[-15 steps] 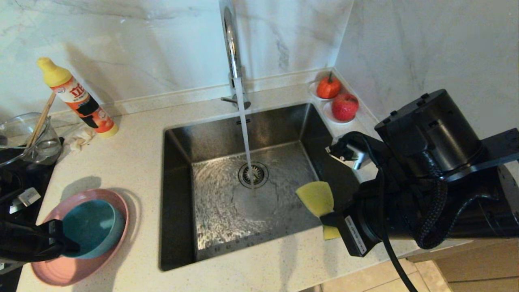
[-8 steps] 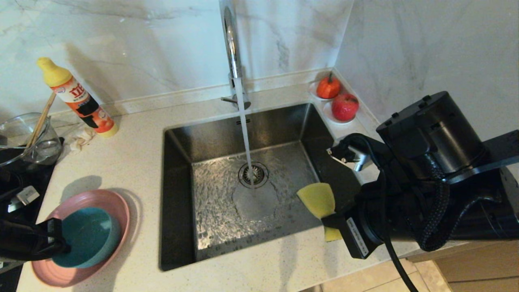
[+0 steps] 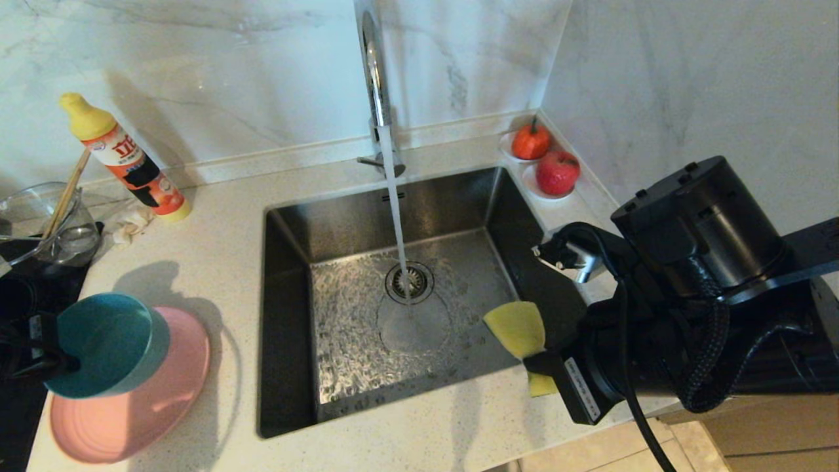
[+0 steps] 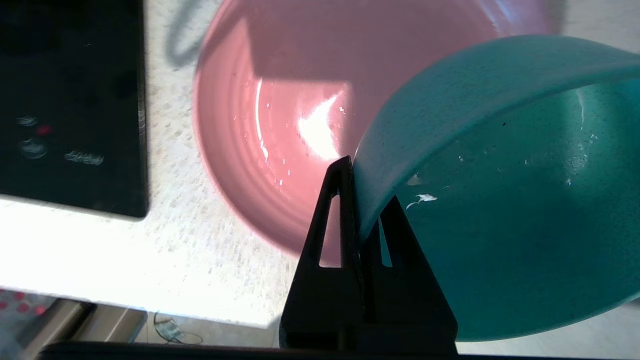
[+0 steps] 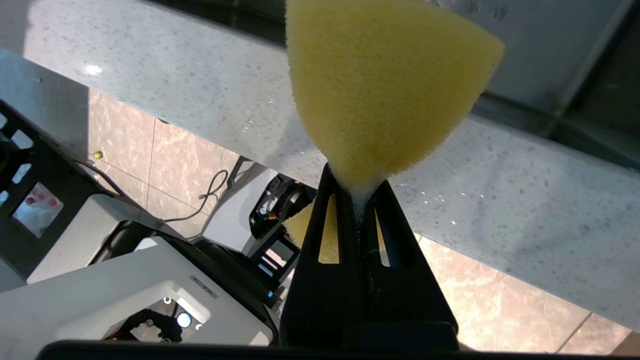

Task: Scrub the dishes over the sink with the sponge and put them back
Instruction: Pick up a bowl and the sponge, then wash the bowl

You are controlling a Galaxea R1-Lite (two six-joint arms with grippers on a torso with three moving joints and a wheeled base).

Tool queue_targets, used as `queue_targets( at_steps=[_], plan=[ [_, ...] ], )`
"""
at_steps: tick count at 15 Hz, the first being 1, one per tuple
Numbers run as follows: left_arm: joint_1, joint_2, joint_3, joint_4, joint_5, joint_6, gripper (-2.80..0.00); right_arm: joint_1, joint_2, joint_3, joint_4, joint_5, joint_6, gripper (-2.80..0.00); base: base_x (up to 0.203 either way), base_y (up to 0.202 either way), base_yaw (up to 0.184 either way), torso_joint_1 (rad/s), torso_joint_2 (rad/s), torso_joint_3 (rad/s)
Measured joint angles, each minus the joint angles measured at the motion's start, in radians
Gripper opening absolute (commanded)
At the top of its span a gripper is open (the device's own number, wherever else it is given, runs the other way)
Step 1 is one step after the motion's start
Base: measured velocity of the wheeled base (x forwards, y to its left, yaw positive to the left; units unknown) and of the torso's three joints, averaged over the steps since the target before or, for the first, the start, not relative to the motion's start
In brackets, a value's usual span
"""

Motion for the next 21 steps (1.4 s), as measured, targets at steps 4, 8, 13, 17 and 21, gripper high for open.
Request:
queue_targets(
  at_steps=[4,8,13,17,21],
  plan=[
    [-0.008,-0.075,-0.08,0.042,-0.006,-0.026,-2.8,-0.011,-0.017,0.011,-0.001,0.0,0.0,-2.8,0.0,0.0,0.0,0.0,0.0,0.0],
    [-0.144,-0.062,-0.184,0.08,-0.004,-0.183,-2.8,-0.061,-0.046,0.022,-0.012,0.022,-0.001,-2.8,0.0,0.0,0.0,0.0,0.0,0.0],
    [-0.392,0.071,-0.282,0.08,0.049,-0.366,-2.8,-0.122,-0.107,0.061,-0.138,0.126,-0.004,-2.8,0.0,0.0,0.0,0.0,0.0,0.0],
    [-0.595,0.2,-0.384,0.078,0.134,-0.432,-2.8,-0.129,-0.11,0.085,-0.15,0.154,-0.005,-2.8,0.0,0.0,0.0,0.0,0.0,0.0],
    [-0.737,0.32,-0.466,0.077,0.148,-0.492,-2.8,-0.13,-0.095,0.096,-0.15,0.185,-0.004,-2.8,0.0,0.0,0.0,0.0,0.0,0.0]
  ],
)
